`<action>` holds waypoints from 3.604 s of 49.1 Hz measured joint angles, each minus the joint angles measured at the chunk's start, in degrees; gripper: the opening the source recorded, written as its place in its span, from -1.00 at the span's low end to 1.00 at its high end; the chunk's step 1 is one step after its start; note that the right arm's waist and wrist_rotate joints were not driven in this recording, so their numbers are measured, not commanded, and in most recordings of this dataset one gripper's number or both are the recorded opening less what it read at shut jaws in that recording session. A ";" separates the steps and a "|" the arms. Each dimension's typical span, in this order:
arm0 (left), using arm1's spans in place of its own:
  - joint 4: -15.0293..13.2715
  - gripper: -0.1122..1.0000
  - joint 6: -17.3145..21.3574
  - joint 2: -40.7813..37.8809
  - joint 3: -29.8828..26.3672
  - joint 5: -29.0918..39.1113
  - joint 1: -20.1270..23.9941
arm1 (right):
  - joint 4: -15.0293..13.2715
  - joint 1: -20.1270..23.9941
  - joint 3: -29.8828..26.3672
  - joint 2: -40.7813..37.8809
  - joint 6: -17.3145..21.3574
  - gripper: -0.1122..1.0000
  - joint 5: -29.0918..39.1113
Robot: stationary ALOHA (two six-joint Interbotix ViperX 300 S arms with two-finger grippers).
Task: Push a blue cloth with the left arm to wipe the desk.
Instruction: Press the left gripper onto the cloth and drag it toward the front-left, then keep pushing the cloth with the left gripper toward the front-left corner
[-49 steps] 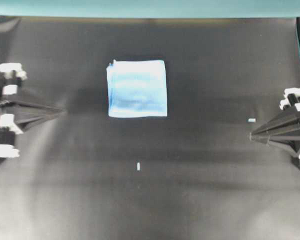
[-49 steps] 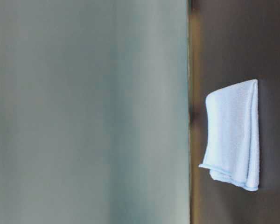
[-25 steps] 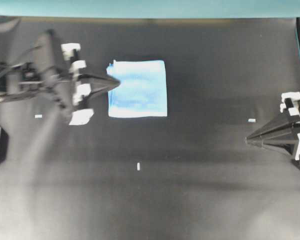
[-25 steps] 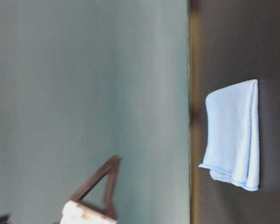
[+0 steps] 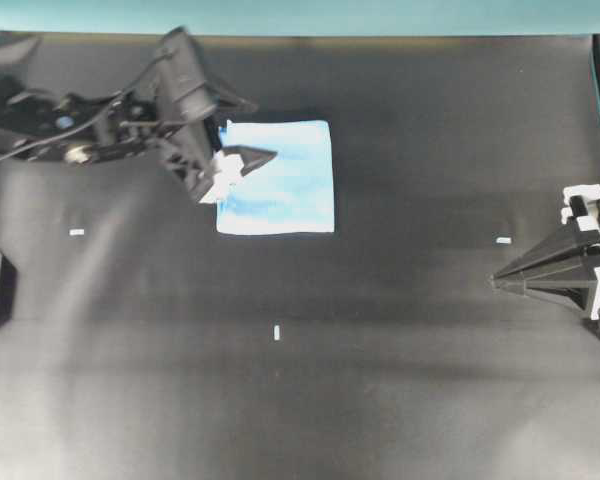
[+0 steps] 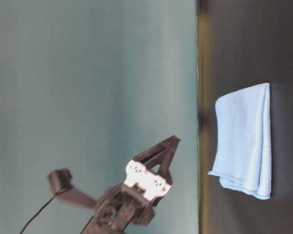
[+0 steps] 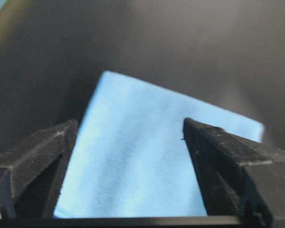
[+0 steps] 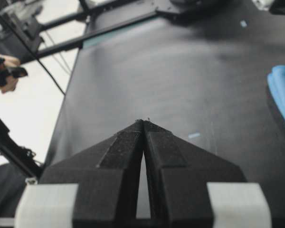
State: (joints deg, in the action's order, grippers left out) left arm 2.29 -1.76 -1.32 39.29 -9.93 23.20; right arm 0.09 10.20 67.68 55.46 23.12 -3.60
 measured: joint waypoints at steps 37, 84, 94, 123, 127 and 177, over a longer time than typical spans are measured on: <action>0.00 0.74 -3.96 -16.35 -3.16 -5.01 -0.88 | 0.00 0.00 0.44 2.81 0.00 -0.80 7.21; 0.00 0.73 -6.33 -7.12 12.74 -5.98 -15.56 | 0.09 0.00 0.88 7.38 0.09 -0.80 11.87; -0.09 0.73 -6.50 -5.63 15.64 -6.15 -19.69 | 0.00 0.00 0.97 8.44 0.09 -0.80 14.94; -0.09 0.73 -6.59 -4.75 16.88 -6.15 -40.61 | 0.09 0.00 0.97 8.53 0.09 -0.80 14.50; 0.00 0.73 -6.77 -4.48 16.88 -6.15 -44.56 | 0.09 -0.09 0.97 8.61 0.00 -0.80 14.50; 0.00 0.73 -3.78 5.71 15.82 -0.44 -52.56 | 0.00 0.00 1.05 8.88 0.00 -0.80 13.18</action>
State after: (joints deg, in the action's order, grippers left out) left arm 2.29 -5.54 4.39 55.11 -10.37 -29.36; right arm 0.09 10.20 68.73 64.34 23.12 9.58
